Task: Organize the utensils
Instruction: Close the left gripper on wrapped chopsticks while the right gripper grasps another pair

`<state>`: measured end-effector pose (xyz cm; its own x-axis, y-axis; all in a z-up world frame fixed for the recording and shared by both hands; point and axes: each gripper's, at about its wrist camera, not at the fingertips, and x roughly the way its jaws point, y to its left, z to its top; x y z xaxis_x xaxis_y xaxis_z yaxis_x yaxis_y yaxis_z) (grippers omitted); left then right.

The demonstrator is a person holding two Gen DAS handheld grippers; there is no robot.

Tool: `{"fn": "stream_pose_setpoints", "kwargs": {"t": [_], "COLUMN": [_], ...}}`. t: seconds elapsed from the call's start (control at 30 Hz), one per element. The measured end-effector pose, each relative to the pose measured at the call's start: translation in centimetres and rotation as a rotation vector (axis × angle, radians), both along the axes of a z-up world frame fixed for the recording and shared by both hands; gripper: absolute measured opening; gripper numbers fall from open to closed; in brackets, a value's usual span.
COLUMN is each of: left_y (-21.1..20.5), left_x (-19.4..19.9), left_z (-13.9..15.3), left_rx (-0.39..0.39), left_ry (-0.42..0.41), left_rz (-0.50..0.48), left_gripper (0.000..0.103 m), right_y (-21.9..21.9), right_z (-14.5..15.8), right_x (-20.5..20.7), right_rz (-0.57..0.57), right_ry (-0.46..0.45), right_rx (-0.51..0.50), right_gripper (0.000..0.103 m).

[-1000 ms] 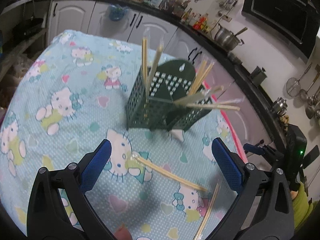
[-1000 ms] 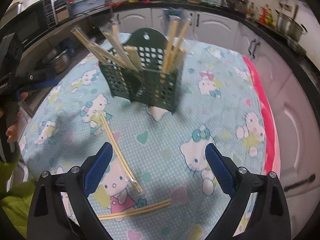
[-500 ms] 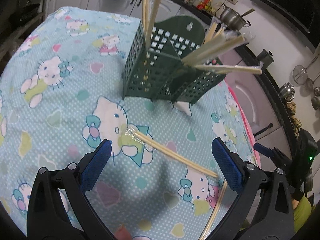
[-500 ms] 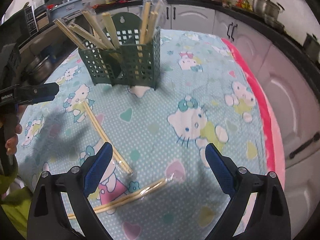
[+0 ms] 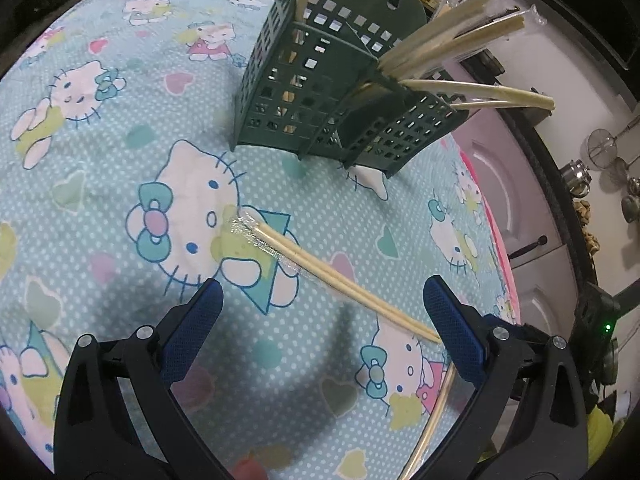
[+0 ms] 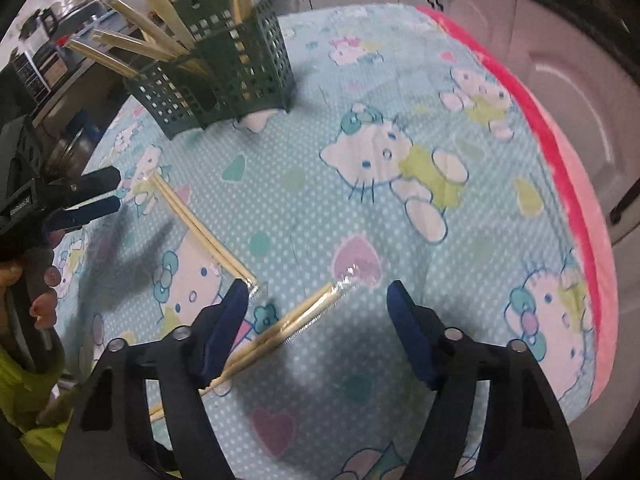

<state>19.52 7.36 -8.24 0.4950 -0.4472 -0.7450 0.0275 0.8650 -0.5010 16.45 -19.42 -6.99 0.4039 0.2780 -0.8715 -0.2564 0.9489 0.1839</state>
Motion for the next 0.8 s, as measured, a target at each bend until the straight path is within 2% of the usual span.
{"fn": "stream_pose_setpoints", "kwargs": {"t": [0.03,0.17,0.3,0.4,0.53,0.63,0.7,0.8], "left_y": [-0.1,0.1,0.6,1.3,1.9,1.8,1.7,1.6], "left_x": [0.2,1.0,1.7,2.5,3.5,4.1,4.3,4.5], "left_z": [-0.2,-1.2,-2.0,-2.2,-2.5,-2.4,-2.3,-2.3], "left_rx": [-0.007,-0.037,-0.068,-0.088,-0.096,-0.072,-0.048,0.000], "left_ry": [0.002,0.033,0.059,0.070,0.088,0.088,0.086,0.083], "left_rz": [-0.002,0.022,0.051,0.074,0.101,0.110,0.116,0.126], "left_gripper": [0.091,0.074,0.067,0.063,0.056,0.055,0.051,0.035], "right_y": [-0.2,-0.8,-1.1,-1.7,-2.5,-3.2,-3.8,-4.9], "right_z": [-0.2,-1.5,-1.7,-1.9,-2.0,-2.0,-1.9,-1.5], "right_x": [0.0,0.6,1.2,1.9,2.5,2.5,2.6,2.6], "right_rz": [-0.014,-0.050,-0.087,-0.117,-0.141,-0.139,-0.144,-0.158], "right_ry": [0.011,0.093,0.109,0.121,0.119,0.110,0.101,0.085], "right_rx": [0.007,0.078,0.128,0.162,0.152,0.143,0.153,0.155], "right_gripper": [0.063,0.058,0.056,0.047,0.022,0.008,0.007,0.006]}}
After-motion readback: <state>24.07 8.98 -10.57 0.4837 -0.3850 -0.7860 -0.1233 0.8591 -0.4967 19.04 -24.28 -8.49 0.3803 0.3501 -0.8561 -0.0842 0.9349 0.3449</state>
